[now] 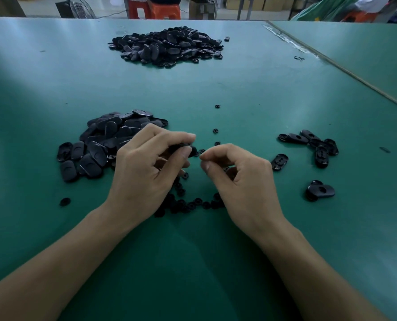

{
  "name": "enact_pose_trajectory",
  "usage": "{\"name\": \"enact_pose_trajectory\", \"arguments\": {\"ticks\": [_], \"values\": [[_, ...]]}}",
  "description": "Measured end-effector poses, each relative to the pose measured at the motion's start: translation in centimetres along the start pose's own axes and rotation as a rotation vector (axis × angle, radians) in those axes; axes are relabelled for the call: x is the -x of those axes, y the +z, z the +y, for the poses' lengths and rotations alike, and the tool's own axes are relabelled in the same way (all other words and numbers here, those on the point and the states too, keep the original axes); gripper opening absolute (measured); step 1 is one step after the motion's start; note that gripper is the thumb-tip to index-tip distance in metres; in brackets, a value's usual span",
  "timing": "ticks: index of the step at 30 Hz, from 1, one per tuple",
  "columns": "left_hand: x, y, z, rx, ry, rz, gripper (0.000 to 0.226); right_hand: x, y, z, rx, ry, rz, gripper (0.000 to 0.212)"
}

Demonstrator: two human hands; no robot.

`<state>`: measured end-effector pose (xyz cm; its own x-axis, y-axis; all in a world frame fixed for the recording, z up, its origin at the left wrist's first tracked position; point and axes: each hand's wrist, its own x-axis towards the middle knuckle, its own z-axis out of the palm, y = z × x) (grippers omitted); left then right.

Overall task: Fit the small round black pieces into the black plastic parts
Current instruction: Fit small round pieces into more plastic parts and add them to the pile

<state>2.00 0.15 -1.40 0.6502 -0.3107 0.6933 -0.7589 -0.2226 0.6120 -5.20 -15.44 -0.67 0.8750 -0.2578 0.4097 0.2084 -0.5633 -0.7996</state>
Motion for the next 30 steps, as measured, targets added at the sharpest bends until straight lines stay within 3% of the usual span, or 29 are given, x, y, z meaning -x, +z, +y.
{"name": "enact_pose_trajectory", "arguments": {"ticks": [4,15,24,30], "values": [[0.02,-0.05,-0.03,-0.008,-0.014,0.006,0.009,-0.01,0.00,-0.06,-0.014,-0.016,-0.005,0.011],[-0.30,-0.17,0.20,-0.160,-0.018,-0.018,0.027,0.07,0.27,-0.14,-0.126,-0.046,-0.071,0.011],[-0.31,-0.11,0.56,-0.073,-0.089,-0.011,0.014,0.19,0.22,-0.52,-0.191,-0.102,-0.094,0.015],[-0.32,-0.26,0.52,-0.186,-0.061,0.000,0.027,0.05,0.20,-0.22,-0.138,-0.096,-0.052,0.011]]}}
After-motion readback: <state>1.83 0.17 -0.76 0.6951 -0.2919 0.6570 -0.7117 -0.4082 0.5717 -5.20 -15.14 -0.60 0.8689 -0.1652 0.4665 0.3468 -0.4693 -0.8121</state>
